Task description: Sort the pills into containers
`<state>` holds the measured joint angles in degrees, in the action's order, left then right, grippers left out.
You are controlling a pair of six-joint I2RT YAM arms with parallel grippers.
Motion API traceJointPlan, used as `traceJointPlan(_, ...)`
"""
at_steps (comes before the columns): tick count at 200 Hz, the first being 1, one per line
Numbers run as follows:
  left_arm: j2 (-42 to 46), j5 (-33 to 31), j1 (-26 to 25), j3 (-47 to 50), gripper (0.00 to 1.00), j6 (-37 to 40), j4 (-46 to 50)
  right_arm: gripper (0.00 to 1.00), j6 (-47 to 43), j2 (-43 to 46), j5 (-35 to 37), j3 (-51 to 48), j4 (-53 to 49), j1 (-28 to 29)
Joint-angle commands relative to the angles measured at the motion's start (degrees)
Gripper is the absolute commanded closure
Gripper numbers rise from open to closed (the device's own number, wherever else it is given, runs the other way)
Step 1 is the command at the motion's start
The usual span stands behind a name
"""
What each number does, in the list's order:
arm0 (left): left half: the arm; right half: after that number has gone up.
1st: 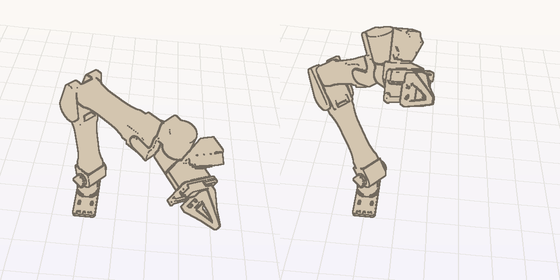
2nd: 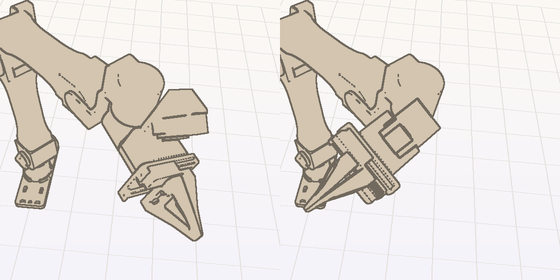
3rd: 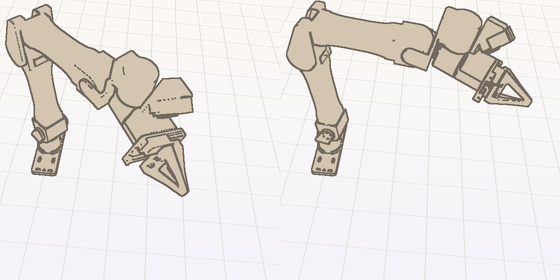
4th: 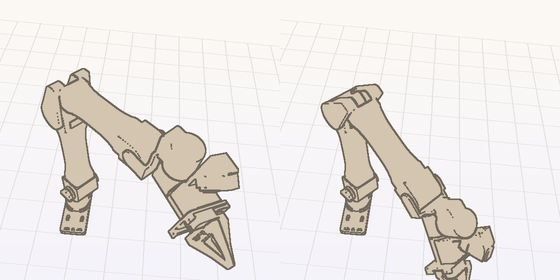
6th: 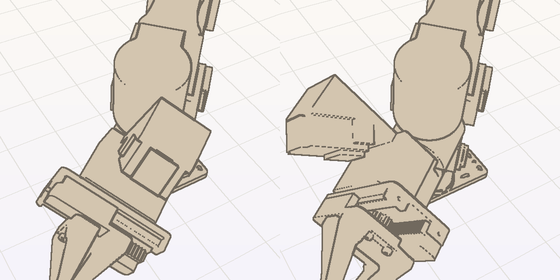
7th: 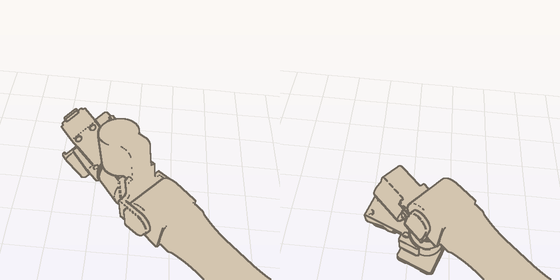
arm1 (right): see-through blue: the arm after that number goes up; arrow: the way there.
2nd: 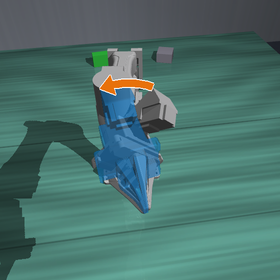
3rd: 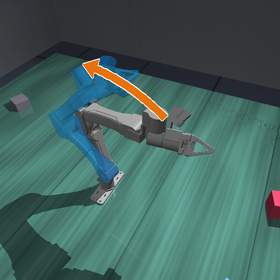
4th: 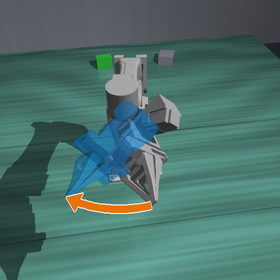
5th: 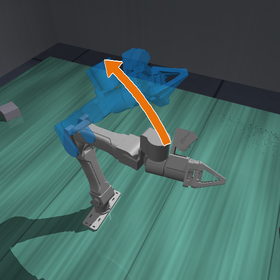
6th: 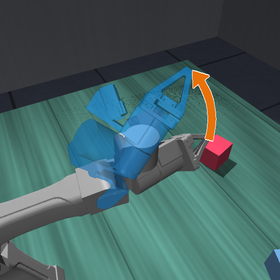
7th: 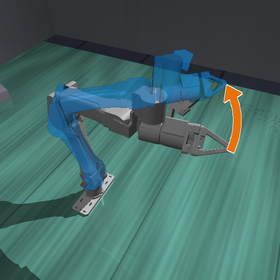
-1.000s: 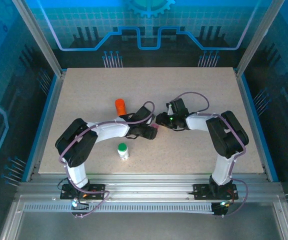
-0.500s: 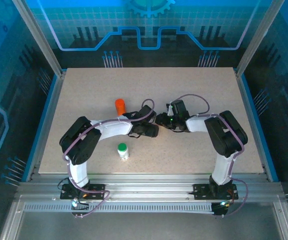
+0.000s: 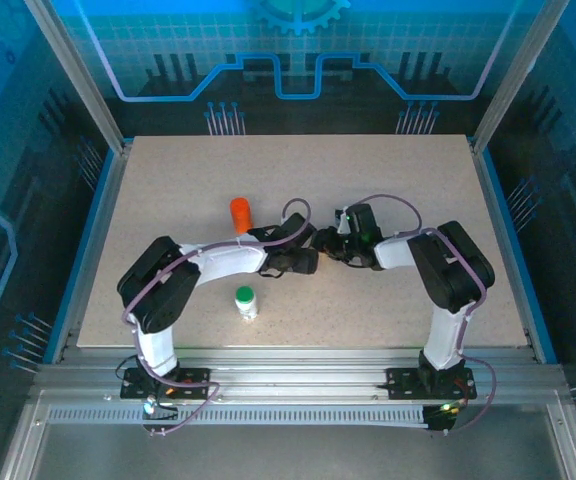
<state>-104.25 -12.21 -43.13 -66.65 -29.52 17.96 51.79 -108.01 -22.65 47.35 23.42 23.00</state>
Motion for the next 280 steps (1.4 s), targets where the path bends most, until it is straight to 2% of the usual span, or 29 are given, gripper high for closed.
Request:
traceJointPlan(1,4.7,-4.4,0.0,1.3,0.29,-1.1,2.4,0.64,-0.9,-0.7,-3.2,-0.7,-5.0,-1.7)
traceJointPlan(26,6.6,-5.1,0.0,2.1,0.29,-1.7,2.7,0.6,-4.1,1.8,-2.4,0.1,-7.6,-2.3)
traceJointPlan(57,5.6,-4.2,-0.1,1.8,0.29,-3.4,3.0,0.58,-8.9,3.3,-1.1,3.5,-15.7,-2.2)
traceJointPlan(140,6.0,-4.6,-0.1,2.7,0.3,-3.9,2.3,0.51,-20.2,-2.8,-1.6,18.3,-30.4,-2.5)
traceJointPlan(188,5.7,-4.6,-0.1,2.8,0.3,-4.2,2.6,0.5,-22.0,-4.9,0.0,20.4,-33.2,-1.9)
traceJointPlan(212,4.7,-3.8,-0.5,2.2,0.3,-4.5,2.5,0.53,-21.8,-5.7,0.3,20.1,-32.8,-1.9)
traceJointPlan(242,2.3,-4.0,-1.8,0.4,0.3,-5.1,2.9,0.64,-19.9,-4.9,0.6,17.6,-30.0,-1.8)
traceJointPlan(280,-0.6,-4.8,-2.9,-2.7,0.31,-8.4,5.6,0.69,-17.2,-3.8,-0.7,14.5,-26.1,-1.8)
